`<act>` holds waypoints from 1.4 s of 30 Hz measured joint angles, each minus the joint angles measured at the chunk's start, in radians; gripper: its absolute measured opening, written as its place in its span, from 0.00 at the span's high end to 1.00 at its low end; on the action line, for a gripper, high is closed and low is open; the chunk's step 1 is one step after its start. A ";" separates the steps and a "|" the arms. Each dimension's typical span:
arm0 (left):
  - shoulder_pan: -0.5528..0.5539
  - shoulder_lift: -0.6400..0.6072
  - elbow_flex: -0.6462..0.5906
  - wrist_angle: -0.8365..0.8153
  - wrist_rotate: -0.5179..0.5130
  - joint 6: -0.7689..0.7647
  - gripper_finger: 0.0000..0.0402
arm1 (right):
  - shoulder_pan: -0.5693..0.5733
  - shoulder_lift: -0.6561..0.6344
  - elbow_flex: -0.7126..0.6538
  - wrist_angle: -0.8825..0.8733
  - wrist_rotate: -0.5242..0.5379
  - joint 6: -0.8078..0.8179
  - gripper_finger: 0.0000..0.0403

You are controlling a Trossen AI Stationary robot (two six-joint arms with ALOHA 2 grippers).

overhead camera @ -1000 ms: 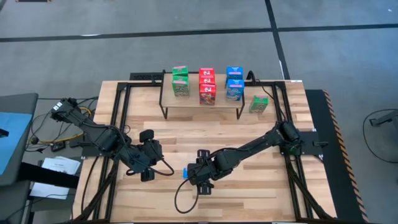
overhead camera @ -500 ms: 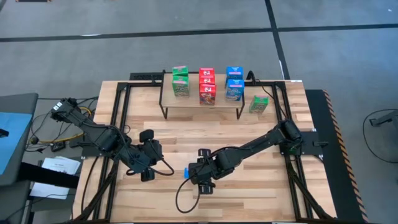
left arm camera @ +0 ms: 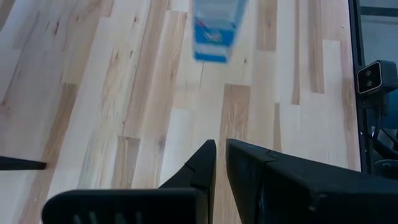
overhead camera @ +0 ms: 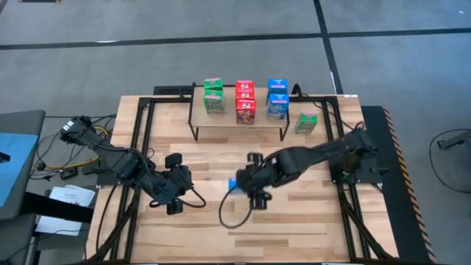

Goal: Stack cereal on shelf
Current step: Put the blue cereal box on the shelf aligned with the other blue cereal boxes

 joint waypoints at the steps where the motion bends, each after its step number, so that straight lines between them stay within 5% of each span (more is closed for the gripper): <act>1: 0.000 0.000 0.000 0.000 -0.001 0.005 0.94 | -0.012 -0.018 0.000 -0.026 0.001 -0.002 0.47; 16: 0.106 -0.001 -0.034 0.004 -0.264 0.146 0.94 | -0.255 -0.238 0.000 -0.256 0.023 -0.235 0.46; 30: 0.223 -0.003 -0.034 0.004 -0.262 0.244 0.94 | -0.523 -0.349 0.000 -0.351 0.014 -0.482 0.46; 42: 0.278 -0.003 -0.034 0.004 -0.260 0.244 0.94 | -0.685 -0.354 0.000 -0.379 -0.166 -0.585 0.46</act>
